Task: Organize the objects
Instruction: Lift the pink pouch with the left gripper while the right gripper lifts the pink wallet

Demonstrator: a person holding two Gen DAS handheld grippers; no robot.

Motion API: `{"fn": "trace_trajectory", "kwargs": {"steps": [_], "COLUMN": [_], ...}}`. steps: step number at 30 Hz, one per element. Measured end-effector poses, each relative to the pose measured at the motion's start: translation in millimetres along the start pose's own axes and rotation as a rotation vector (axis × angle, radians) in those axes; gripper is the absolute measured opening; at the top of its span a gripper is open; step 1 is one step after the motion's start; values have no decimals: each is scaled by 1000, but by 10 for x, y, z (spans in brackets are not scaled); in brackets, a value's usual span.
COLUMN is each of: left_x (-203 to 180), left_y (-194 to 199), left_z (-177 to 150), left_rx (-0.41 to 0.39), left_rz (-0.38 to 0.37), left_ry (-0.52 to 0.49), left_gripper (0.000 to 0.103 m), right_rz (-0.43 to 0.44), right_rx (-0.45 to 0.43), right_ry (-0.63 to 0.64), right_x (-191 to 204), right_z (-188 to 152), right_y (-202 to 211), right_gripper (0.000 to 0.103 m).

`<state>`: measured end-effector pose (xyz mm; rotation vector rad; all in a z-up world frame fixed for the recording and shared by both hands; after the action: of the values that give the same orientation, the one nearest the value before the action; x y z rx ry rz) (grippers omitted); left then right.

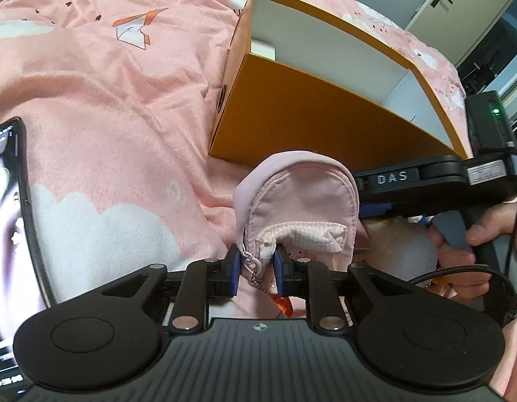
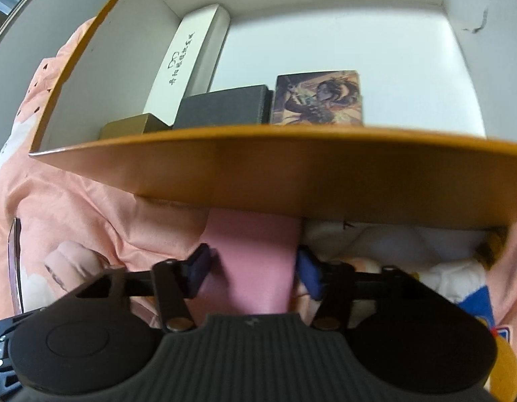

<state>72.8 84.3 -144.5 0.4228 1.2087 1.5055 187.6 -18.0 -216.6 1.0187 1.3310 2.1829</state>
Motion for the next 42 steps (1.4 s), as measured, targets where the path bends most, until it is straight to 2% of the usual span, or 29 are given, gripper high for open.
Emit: {"fn": "trace_trajectory", "kwargs": {"steps": [3, 8, 17, 20, 22, 25, 27, 33, 38, 42], "left_x": [-2, -5, -34, -75, -83, -68, -70, -181, -398, -560], "left_y": [47, 94, -37, -62, -41, 16, 80, 315, 589, 789], "left_z": [-20, -57, -82, -107, -112, -111, -113, -57, 88, 264], "left_rx": [2, 7, 6, 8, 0, -19, -39, -98, -151, -165], "left_rz": [6, 20, 33, 31, 30, 24, 11, -39, -87, -139], "left_ry": [-3, -11, -40, -60, -57, -40, -29, -39, -84, -113], "left_gripper": [22, 22, 27, 27, 25, 22, 21, 19, 19, 18], "right_rz": [20, 86, 134, 134, 119, 98, 110, 31, 22, 30], "right_rx": [-25, -64, -83, -95, -98, -127, -158, -327, -424, -484], "right_ry": [-35, -66, -97, -75, -50, -10, 6, 180, 243, 278], "right_x": [-37, 5, 35, 72, 107, 166, 221, 430, 503, 534], "right_z": [-51, -135, -59, -65, -66, -96, -123, -160, -134, -19], "right_y": [108, 354, 231, 185, 134, 181, 311, 960, 1409, 1678], "right_gripper": [36, 23, 24, 28, 28, 21, 17, 15, 15, 15]}}
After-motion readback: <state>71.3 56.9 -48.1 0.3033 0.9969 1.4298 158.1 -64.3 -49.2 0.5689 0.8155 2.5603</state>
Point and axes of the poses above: each gripper's, at about its wrist camera, not at the fingertips, and y roughly against the way its jaws point, x to its left, z to its top, the point moved 8 cm from there along -y, roughly the way its jaws point, and after that the axes turned 5 degrees about y, right-handed, at the moved point
